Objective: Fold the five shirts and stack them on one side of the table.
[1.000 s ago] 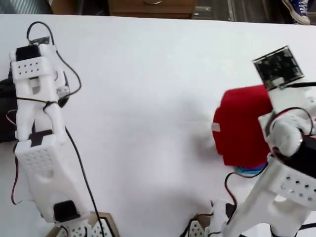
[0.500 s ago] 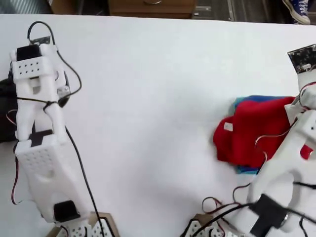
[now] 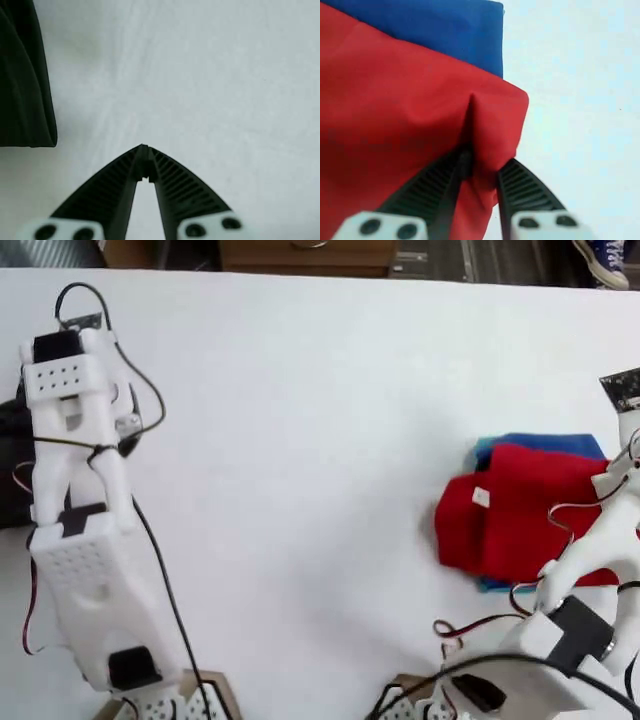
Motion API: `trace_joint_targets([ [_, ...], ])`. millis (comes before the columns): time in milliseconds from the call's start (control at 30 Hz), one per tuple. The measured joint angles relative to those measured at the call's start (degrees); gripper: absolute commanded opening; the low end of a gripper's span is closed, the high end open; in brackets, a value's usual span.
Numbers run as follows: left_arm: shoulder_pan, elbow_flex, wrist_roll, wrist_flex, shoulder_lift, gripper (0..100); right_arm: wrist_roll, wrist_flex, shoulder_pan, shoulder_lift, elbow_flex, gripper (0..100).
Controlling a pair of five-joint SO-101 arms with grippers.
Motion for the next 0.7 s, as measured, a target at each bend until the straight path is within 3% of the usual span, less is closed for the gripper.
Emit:
trace_joint_targets([
  [133, 0.0, 0.0, 0.0, 0.0, 0.0, 2, -0.2, 2.5, -0.1, 0.0, -2.1, 23.3],
  [300, 0.0, 0.0, 0.0, 0.0, 0.0, 2, -8.2, 3.2, 0.5, -1.5, -9.1, 22.9],
  [433, 0.0, 0.0, 0.0, 0.0, 0.0, 2, -9.6, 3.4, -2.9, -1.3, -11.1, 22.9],
  [700, 0.0, 0.0, 0.0, 0.0, 0.0, 2, -9.6, -0.9, -7.4, 13.6, -11.2, 22.9],
])
